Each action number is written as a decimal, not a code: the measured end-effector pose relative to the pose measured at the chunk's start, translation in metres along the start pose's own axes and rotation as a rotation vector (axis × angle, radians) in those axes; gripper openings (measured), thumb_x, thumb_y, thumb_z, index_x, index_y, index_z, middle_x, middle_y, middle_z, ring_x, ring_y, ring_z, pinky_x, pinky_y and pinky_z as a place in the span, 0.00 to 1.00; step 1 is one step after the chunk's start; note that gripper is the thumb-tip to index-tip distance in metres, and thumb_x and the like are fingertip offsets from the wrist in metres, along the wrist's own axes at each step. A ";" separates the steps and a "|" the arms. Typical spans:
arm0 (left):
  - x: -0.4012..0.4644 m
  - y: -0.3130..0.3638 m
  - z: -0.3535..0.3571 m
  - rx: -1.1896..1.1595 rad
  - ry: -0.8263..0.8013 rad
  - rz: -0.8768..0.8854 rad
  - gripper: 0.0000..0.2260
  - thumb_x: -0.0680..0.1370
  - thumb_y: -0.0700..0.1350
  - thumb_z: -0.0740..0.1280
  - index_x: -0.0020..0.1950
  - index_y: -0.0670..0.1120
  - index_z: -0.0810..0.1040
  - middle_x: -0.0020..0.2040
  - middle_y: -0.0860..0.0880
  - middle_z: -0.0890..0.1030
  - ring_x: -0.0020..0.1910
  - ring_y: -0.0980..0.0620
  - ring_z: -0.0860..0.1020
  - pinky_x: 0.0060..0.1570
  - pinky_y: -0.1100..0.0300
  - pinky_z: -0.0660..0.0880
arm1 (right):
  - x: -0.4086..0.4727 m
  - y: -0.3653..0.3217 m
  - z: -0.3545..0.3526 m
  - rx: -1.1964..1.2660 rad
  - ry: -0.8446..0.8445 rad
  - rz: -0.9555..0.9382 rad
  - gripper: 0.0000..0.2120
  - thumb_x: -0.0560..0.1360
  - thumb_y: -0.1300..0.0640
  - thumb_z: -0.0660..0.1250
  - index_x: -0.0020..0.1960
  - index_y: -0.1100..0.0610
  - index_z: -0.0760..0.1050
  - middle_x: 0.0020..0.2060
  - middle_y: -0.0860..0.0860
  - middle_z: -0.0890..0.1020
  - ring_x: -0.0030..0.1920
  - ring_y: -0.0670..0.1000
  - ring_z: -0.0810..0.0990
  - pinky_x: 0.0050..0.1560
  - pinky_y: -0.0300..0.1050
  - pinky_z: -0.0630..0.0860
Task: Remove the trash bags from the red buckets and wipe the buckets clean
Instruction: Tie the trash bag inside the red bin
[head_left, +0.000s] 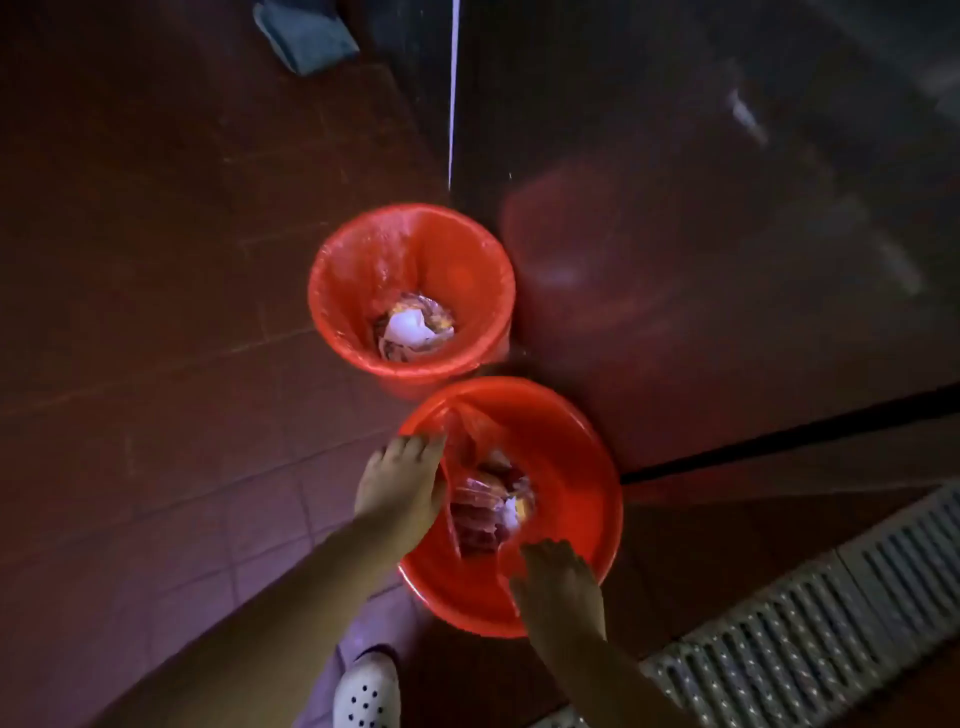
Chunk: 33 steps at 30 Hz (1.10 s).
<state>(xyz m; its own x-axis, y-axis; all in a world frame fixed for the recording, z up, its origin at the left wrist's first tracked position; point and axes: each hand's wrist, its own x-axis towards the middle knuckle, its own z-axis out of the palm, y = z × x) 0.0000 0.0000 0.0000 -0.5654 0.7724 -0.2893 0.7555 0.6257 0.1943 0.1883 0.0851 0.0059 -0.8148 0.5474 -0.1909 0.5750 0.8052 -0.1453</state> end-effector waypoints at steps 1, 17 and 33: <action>0.010 0.001 0.010 0.018 0.035 -0.025 0.29 0.77 0.52 0.59 0.76 0.48 0.55 0.70 0.48 0.67 0.65 0.45 0.66 0.61 0.52 0.64 | 0.000 0.002 0.012 0.051 0.007 0.005 0.16 0.52 0.53 0.83 0.35 0.55 0.81 0.31 0.50 0.81 0.32 0.48 0.80 0.31 0.42 0.79; 0.029 -0.030 0.053 -0.136 0.393 0.135 0.06 0.76 0.44 0.64 0.45 0.48 0.81 0.46 0.52 0.79 0.53 0.48 0.70 0.50 0.55 0.66 | 0.004 0.025 0.094 0.243 0.293 -0.036 0.07 0.65 0.51 0.75 0.34 0.53 0.80 0.35 0.49 0.81 0.41 0.54 0.79 0.43 0.46 0.74; -0.070 -0.004 0.010 -0.792 0.055 -0.156 0.06 0.73 0.34 0.67 0.37 0.42 0.79 0.35 0.45 0.79 0.37 0.51 0.75 0.44 0.58 0.71 | 0.034 0.074 0.030 1.173 0.411 0.107 0.05 0.76 0.61 0.67 0.42 0.60 0.79 0.44 0.55 0.81 0.50 0.56 0.80 0.47 0.35 0.70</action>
<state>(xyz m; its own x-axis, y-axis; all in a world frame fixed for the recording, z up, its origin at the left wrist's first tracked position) 0.0399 -0.0575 0.0101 -0.6762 0.6609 -0.3256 0.2189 0.6022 0.7677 0.2057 0.1565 -0.0400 -0.6012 0.7985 0.0310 0.1872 0.1784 -0.9660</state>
